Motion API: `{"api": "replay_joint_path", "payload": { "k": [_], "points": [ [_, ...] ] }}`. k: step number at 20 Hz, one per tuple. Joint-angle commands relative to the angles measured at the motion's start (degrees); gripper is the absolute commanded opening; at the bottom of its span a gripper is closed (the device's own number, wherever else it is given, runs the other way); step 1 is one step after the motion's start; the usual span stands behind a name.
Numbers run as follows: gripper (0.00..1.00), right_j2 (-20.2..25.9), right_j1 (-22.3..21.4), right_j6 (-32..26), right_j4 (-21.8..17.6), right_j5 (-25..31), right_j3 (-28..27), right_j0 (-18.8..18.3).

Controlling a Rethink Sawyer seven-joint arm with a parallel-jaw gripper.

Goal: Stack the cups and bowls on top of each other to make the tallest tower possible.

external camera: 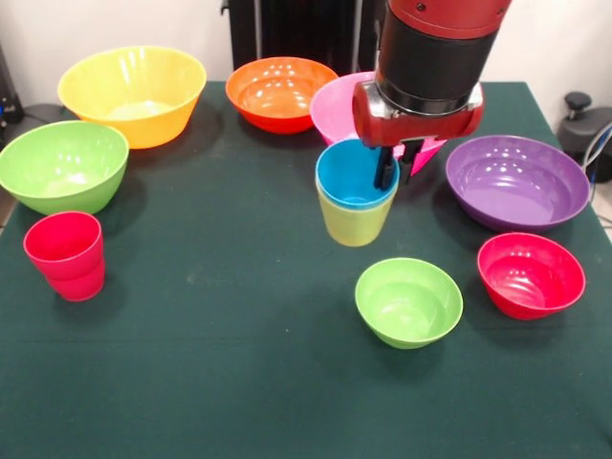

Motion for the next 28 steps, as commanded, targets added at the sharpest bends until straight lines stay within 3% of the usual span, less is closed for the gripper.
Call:
{"api": "replay_joint_path", "payload": {
  "k": [1,18,28],
  "points": [
    [0.0,1.2,4.1,10.8,1.5,-4.4,-1.8,1.3],
    [0.0,-0.3,5.1,11.1,3.9,-12.9,-1.5,2.6],
    [0.0,-1.1,5.6,12.9,5.1,-14.1,-1.7,3.6]
  ]
}}
